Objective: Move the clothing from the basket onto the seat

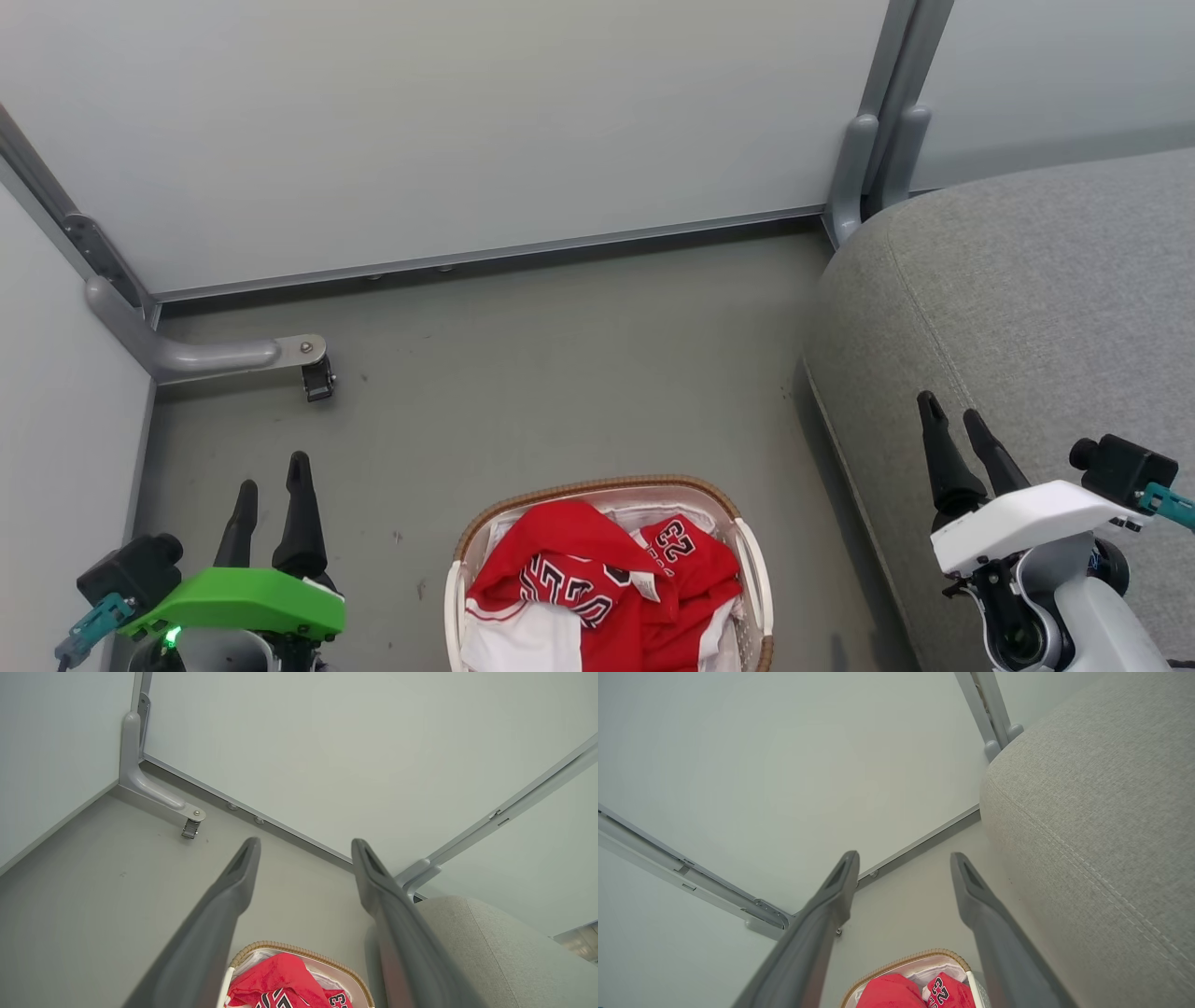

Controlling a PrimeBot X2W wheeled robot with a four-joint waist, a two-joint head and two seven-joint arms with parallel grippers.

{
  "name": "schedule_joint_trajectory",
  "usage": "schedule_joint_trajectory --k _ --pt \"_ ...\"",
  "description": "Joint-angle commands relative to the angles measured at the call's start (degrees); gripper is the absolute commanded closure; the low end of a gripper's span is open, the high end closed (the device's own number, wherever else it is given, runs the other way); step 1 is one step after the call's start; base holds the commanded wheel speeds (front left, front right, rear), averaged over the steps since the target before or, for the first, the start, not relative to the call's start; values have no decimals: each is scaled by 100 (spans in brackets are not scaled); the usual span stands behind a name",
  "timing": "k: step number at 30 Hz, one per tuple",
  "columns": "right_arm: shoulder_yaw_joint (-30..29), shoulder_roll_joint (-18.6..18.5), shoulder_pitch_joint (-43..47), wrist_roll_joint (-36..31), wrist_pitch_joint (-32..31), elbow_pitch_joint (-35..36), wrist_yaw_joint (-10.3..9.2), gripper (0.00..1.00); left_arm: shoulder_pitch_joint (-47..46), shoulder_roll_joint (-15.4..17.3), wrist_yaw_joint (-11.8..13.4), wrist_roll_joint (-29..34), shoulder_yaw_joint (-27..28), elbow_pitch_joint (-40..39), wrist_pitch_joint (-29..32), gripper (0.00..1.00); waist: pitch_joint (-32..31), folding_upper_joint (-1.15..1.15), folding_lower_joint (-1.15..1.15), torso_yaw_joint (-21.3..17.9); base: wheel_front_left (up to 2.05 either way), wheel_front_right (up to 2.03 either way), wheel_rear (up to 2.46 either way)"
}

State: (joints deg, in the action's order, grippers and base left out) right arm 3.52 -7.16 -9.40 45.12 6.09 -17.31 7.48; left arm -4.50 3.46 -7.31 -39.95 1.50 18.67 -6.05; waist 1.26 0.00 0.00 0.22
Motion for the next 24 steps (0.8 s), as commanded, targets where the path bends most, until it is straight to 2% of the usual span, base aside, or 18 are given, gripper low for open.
schedule_joint_trajectory --k 1,24 --pt "16 -50 -148 -242 62 26 1 0 -89 63 -17 245 -17 -76 -64 0 7 0 0 -1 0 0 0" --pt "122 10 51 -1931 408 -222 1 0 156 2 112 1714 -109 16 -411 0 4 0 0 -26 0 0 0"
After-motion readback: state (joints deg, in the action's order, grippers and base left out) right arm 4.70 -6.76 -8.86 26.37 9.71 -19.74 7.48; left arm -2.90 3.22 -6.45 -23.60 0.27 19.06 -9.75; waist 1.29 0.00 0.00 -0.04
